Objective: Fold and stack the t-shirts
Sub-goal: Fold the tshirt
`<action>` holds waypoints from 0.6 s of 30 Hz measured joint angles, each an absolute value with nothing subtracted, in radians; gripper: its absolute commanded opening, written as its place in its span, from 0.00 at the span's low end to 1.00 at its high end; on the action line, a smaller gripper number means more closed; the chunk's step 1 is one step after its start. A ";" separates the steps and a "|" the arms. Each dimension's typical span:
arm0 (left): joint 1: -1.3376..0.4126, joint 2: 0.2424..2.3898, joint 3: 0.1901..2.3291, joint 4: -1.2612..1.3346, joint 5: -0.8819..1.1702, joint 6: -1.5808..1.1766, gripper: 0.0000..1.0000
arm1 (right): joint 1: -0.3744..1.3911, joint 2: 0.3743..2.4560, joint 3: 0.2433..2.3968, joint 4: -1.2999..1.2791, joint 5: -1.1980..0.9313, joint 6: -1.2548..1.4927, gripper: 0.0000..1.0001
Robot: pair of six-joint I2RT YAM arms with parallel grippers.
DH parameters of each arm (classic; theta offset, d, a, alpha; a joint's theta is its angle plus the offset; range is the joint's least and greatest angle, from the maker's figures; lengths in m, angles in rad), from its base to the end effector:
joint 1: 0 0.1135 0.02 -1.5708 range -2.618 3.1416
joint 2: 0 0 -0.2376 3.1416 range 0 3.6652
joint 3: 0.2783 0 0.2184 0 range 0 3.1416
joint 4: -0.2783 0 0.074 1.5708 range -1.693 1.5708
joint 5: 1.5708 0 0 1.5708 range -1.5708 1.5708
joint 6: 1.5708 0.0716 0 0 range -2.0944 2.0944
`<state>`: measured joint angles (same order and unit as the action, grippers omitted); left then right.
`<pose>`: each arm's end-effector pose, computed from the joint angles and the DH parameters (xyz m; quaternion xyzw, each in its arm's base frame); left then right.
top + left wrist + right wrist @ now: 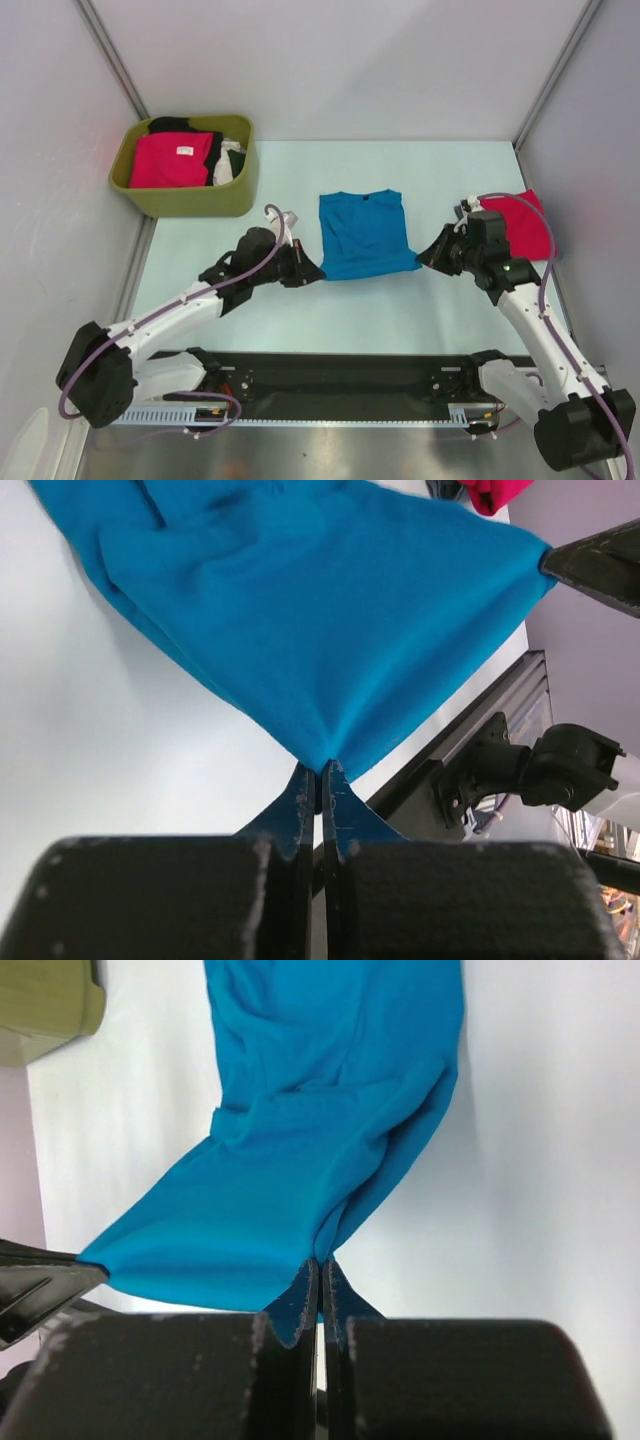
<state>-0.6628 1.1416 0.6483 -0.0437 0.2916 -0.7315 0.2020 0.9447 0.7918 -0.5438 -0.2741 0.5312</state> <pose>0.1899 -0.1744 0.2100 0.0422 0.8621 -0.4108 0.2938 0.1990 0.0605 0.2416 0.0900 0.8949 0.2658 0.3471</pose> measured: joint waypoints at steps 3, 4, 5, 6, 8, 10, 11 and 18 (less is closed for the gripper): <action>-0.661 1.118 0.651 -0.065 0.289 -0.735 0.00 | 0.202 0.960 0.818 -0.580 -0.265 0.531 0.00; -0.660 1.118 0.654 -0.076 0.288 -0.735 0.00 | 0.202 0.974 0.829 -0.583 -0.261 0.531 0.00; -0.658 1.121 0.662 -0.088 0.286 -0.734 0.00 | 0.201 0.997 0.846 -0.586 -0.258 0.530 0.00; -0.653 1.126 0.674 -0.102 0.286 -0.734 0.00 | 0.198 1.021 0.863 -0.585 -0.257 0.530 0.00; -0.639 1.150 0.715 -0.122 0.288 -0.732 0.00 | 0.183 1.083 0.903 -0.582 -0.262 0.530 0.00; -0.620 1.196 0.774 -0.130 0.287 -0.728 0.00 | 0.164 1.148 0.947 -0.570 -0.264 0.530 0.00; -0.611 1.217 0.800 -0.130 0.288 -0.724 0.00 | 0.157 1.183 0.969 -0.559 -0.264 0.529 0.00; -0.519 1.388 0.955 -0.134 0.294 -0.696 0.01 | 0.121 1.440 1.141 -0.506 -0.294 0.522 0.00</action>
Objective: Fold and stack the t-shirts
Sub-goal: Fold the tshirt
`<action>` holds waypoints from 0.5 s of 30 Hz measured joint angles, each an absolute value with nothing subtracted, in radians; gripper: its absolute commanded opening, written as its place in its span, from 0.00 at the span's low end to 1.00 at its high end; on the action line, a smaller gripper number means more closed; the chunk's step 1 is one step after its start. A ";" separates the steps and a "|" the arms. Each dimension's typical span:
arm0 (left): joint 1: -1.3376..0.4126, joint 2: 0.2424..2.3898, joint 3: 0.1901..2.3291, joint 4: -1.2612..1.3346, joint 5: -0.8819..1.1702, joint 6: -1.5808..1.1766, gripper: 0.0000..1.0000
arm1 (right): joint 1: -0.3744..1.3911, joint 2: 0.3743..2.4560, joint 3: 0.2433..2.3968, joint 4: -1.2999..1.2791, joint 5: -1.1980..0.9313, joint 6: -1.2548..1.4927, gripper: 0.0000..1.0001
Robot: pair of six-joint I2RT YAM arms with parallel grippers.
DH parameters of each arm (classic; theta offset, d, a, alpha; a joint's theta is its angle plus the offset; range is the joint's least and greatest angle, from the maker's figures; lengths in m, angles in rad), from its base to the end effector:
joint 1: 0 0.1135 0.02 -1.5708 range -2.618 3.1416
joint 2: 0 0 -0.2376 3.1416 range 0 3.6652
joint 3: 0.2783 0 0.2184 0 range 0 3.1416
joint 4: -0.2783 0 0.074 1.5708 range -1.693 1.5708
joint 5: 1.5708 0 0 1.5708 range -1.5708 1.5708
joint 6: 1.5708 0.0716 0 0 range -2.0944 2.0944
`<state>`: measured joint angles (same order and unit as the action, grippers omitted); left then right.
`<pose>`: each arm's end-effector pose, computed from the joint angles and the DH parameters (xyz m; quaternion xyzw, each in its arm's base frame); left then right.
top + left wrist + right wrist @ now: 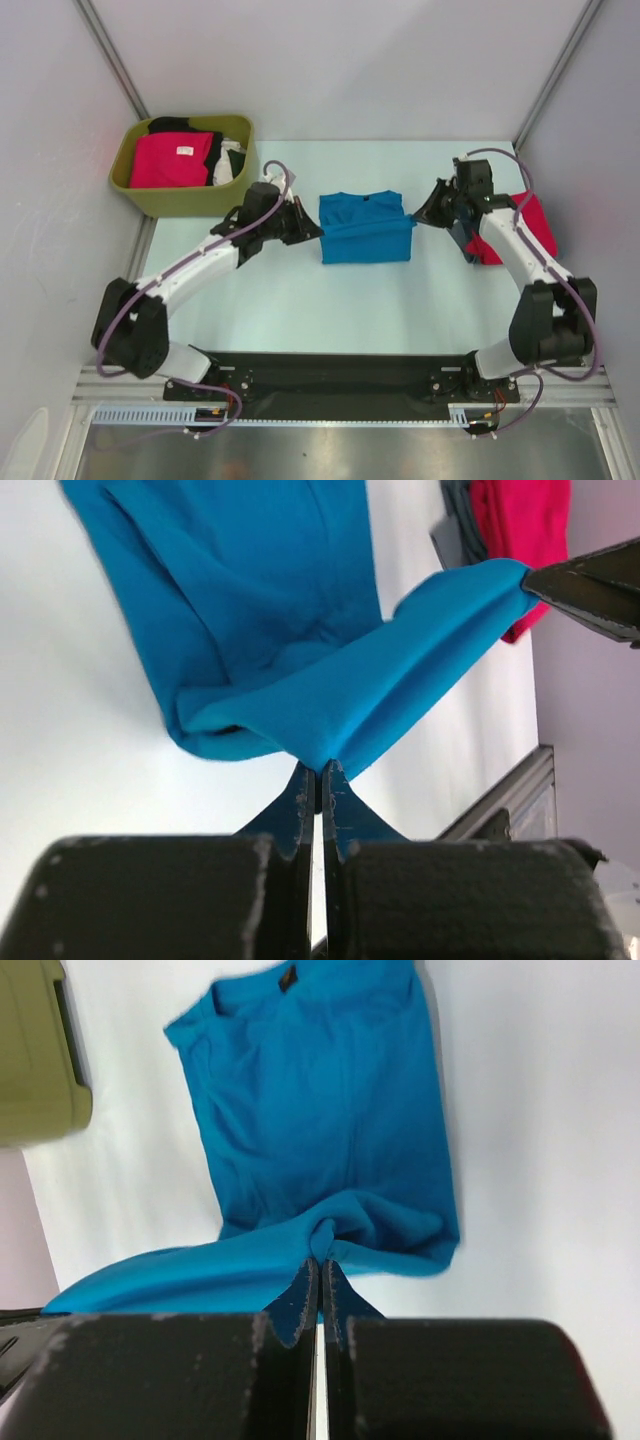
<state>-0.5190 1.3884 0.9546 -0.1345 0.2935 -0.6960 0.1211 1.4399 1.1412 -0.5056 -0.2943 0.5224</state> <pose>0.2613 -0.1731 0.2366 -0.0067 0.8704 -0.3766 0.3171 0.3014 0.0576 0.2419 0.1291 0.9100 0.2460 0.3079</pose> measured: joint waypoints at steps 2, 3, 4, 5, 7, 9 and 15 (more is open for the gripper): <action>-0.494 1.456 1.000 -0.133 0.299 -0.690 0.00 | 0.113 1.499 1.182 -0.489 -0.302 0.522 0.00; -0.482 1.492 1.020 -0.129 0.303 -0.690 0.00 | 0.111 1.534 1.207 -0.485 -0.304 0.522 0.00; -0.474 1.519 1.033 -0.120 0.307 -0.691 0.00 | 0.109 1.569 1.233 -0.477 -0.305 0.522 0.00; -0.463 1.552 1.046 -0.109 0.313 -0.691 0.00 | 0.108 1.603 1.261 -0.473 -0.305 0.522 0.00; -0.444 1.613 1.072 -0.094 0.321 -0.699 0.00 | 0.107 1.673 1.317 -0.461 -0.305 0.522 0.00; -0.429 1.675 1.112 -0.087 0.324 -0.705 0.00 | 0.106 1.736 1.366 -0.444 -0.304 0.522 0.00; -0.392 1.836 1.284 -0.088 0.326 -0.707 0.01 | 0.091 1.898 1.504 -0.418 -0.303 0.525 0.00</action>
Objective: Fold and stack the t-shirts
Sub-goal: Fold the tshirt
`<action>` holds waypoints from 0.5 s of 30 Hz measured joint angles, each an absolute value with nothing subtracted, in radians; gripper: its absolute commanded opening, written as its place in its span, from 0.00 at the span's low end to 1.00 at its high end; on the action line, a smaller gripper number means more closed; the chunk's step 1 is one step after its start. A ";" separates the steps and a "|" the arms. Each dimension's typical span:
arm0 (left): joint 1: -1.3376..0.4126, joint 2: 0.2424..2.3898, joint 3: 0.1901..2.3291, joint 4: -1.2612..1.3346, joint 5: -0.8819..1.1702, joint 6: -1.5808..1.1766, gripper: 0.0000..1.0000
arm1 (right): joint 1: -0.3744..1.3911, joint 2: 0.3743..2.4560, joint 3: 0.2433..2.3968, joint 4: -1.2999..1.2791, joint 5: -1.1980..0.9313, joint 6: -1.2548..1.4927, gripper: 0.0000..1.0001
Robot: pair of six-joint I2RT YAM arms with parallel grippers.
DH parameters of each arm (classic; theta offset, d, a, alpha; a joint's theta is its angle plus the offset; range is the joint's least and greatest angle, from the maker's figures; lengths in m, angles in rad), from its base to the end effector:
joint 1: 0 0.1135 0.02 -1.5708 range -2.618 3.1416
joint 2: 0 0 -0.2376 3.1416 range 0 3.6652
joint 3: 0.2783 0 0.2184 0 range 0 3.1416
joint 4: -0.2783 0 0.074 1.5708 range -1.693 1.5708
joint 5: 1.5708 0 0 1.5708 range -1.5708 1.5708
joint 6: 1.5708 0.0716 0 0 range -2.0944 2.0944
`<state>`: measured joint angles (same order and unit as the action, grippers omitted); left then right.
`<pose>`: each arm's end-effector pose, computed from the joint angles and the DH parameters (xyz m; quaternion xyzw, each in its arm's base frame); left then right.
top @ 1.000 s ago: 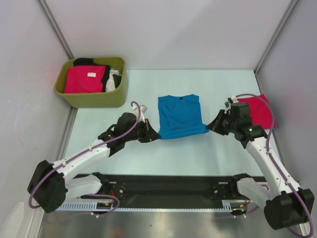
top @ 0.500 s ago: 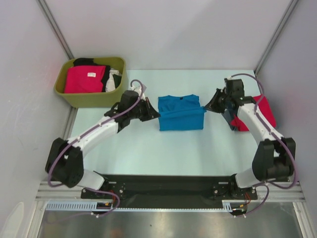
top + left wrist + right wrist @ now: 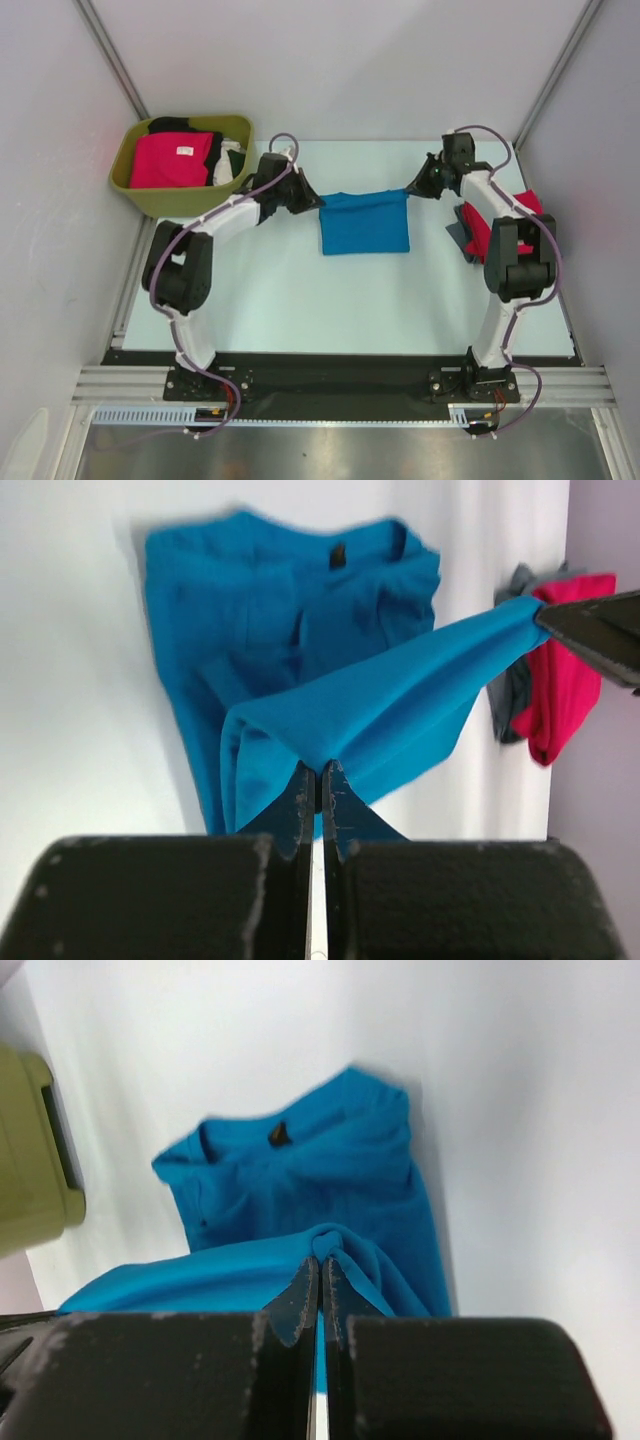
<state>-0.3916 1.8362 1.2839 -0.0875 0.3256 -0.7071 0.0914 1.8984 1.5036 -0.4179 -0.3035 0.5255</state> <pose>0.3669 -0.1763 0.1990 -0.0667 0.8823 -0.3548 0.3021 0.4076 0.0588 0.2097 0.1431 0.9088 0.2449 0.3059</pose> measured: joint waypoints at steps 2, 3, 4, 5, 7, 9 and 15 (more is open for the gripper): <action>-0.380 1.901 1.365 -0.093 0.329 -0.707 0.04 | 0.086 1.954 1.560 -0.413 -0.301 0.530 0.00; -0.374 1.937 1.410 -0.098 0.330 -0.707 0.07 | 0.083 1.982 1.592 -0.409 -0.300 0.532 0.15; -0.369 1.972 1.454 -0.101 0.329 -0.707 0.17 | 0.081 2.005 1.614 -0.400 -0.300 0.540 0.34; -0.364 2.001 1.489 -0.102 0.330 -0.704 0.50 | 0.079 2.033 1.642 -0.392 -0.297 0.550 0.54; -0.351 2.070 1.576 -0.120 0.328 -0.704 0.65 | 0.073 2.086 1.693 -0.367 -0.283 0.557 0.94; -0.337 2.113 1.622 -0.123 0.325 -0.702 0.77 | 0.068 2.123 1.726 -0.351 -0.270 0.544 0.95; -0.311 2.126 1.604 -0.120 0.297 -0.695 0.83 | 0.055 2.091 1.583 -0.222 -0.275 0.522 0.77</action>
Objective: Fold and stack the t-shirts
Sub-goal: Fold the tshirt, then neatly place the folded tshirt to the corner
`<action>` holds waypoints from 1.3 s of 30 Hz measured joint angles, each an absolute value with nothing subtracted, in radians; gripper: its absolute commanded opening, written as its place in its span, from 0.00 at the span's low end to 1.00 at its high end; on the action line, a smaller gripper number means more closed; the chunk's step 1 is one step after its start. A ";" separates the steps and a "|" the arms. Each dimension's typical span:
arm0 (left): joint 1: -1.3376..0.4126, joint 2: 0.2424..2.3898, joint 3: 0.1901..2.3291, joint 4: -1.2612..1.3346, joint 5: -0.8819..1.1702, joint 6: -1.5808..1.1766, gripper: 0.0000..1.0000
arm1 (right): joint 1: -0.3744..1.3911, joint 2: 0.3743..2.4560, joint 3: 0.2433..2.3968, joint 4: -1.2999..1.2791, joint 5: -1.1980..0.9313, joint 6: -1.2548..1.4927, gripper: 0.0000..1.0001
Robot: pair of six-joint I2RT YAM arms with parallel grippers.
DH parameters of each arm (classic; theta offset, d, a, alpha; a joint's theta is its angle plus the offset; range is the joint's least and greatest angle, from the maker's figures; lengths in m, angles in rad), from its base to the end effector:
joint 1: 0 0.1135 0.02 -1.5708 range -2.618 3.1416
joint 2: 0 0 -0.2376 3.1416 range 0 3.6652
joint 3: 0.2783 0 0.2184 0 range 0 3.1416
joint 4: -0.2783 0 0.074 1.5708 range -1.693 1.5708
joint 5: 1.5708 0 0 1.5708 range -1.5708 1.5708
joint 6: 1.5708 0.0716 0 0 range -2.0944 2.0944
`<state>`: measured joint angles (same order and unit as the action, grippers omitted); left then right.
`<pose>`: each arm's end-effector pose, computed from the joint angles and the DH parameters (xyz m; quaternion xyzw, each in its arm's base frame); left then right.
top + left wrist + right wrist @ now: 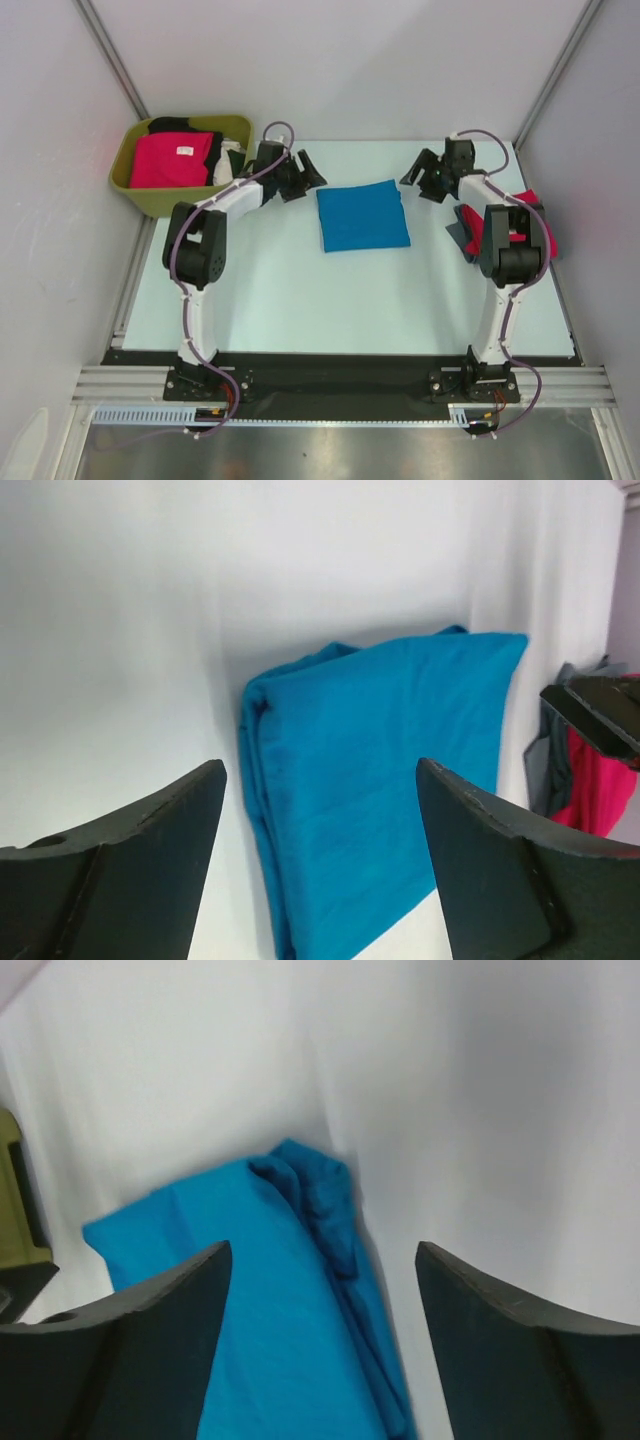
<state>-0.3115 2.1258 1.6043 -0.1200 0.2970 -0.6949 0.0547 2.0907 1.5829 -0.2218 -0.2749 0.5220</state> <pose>0.4422 -0.1644 0.1776 -0.1034 0.8806 -0.3296 0.3245 0.4555 0.0444 0.1748 0.1549 0.8926 0.2349 0.3522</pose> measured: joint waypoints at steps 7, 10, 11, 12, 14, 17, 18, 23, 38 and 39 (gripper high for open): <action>-0.317 2.123 1.509 -0.115 0.300 -0.680 0.82 | 0.051 2.067 1.488 -0.171 -0.329 0.482 0.76; -0.322 2.123 1.505 -0.112 0.300 -0.675 0.84 | 0.059 2.078 1.501 -0.159 -0.342 0.453 0.73; -0.324 2.123 1.505 -0.108 0.300 -0.672 0.84 | 0.062 2.088 1.513 -0.159 -0.343 0.445 0.72; -0.326 2.125 1.506 -0.104 0.300 -0.672 0.84 | 0.067 2.103 1.526 -0.158 -0.345 0.438 0.70; -0.330 2.138 1.513 -0.097 0.300 -0.672 0.82 | 0.075 2.137 1.561 -0.162 -0.347 0.427 0.67; -0.335 2.177 1.546 -0.096 0.299 -0.672 0.80 | 0.087 2.198 1.615 -0.173 -0.345 0.416 0.65; -0.337 2.193 1.557 -0.096 0.300 -0.672 0.79 | 0.091 2.215 1.628 -0.179 -0.344 0.413 0.65; -0.343 2.236 1.600 -0.094 0.301 -0.672 0.77 | 0.109 2.260 1.677 -0.205 -0.332 0.405 0.59; -0.355 2.249 1.609 -0.084 0.299 -0.672 0.75 | 0.109 2.026 1.434 -0.227 -0.095 0.338 0.69; -0.355 2.249 1.605 -0.078 0.300 -0.672 0.75 | 0.109 1.982 1.402 -0.235 -0.061 0.328 0.68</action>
